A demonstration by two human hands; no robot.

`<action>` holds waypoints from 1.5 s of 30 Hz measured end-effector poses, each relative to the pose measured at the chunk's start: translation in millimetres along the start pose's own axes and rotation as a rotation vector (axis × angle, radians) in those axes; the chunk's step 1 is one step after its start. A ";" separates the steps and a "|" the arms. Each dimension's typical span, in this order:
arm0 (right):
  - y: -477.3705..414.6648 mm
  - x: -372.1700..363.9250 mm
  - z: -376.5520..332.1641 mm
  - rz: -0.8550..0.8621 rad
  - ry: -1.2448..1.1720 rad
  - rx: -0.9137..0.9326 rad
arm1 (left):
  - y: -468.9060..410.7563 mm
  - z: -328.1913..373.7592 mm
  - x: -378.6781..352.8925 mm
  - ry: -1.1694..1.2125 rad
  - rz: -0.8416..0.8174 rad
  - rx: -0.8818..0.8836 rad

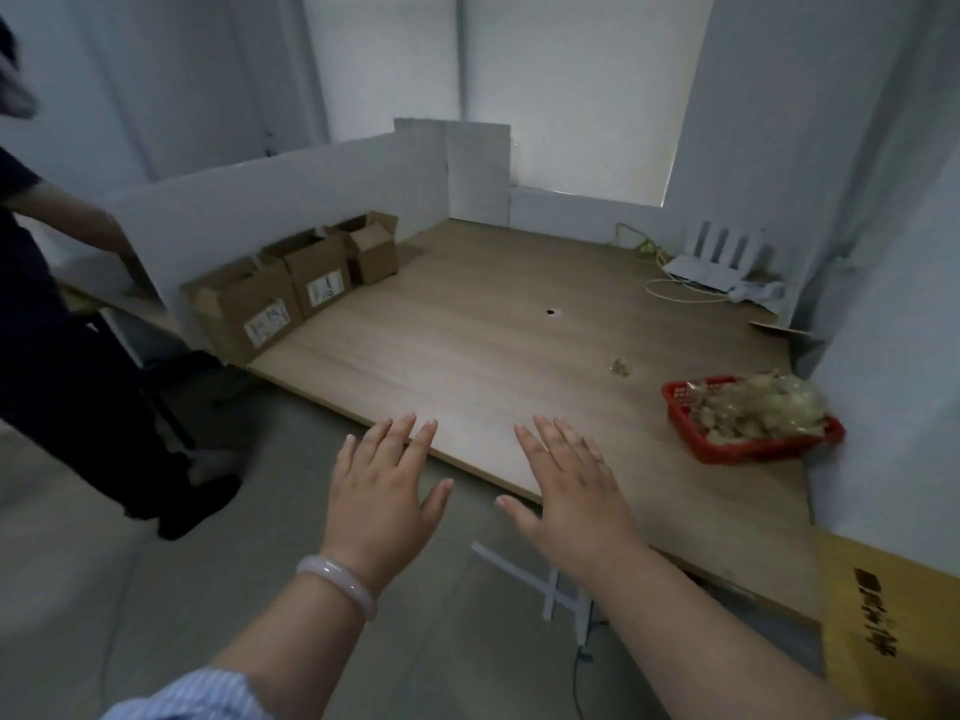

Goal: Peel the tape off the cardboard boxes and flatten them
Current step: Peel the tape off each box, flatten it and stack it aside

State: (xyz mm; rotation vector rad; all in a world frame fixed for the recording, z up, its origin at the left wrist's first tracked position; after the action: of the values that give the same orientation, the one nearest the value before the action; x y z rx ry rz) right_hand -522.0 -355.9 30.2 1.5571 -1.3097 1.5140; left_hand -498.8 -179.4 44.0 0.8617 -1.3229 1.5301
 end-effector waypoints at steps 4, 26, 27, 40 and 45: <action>-65.7 -21.4 -2.1 -0.014 -0.003 0.020 | -46.7 -34.1 -20.0 0.004 -0.008 0.029; -459.9 -122.1 29.0 -0.099 -0.077 0.172 | -379.8 -216.1 -136.9 -0.040 -0.013 0.277; -474.7 -128.2 25.0 -0.101 -0.080 0.170 | -391.4 -228.1 -144.6 -0.042 -0.027 0.283; -632.1 -216.5 -40.8 -0.127 -0.148 0.056 | -539.3 -446.4 -194.7 -0.037 -0.112 0.527; -644.6 -242.1 -36.3 -0.147 -0.141 -0.010 | -563.1 -480.5 -227.5 -0.066 -0.240 0.557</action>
State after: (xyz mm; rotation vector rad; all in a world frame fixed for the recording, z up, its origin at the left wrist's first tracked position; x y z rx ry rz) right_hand 88.6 -48.4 -59.6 1.7400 -1.2467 1.3266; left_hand 133.3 256.4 -56.8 1.3731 -0.7989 1.7092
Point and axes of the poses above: each hand's wrist, its own y-axis away from the middle knuckle, its own x-axis out of the back of the hand, z = x × y, the point moved 10 cm from there along -y, towards the middle knuckle, and after that the axes turned 14 degrees about x, right-handed, at the moved point
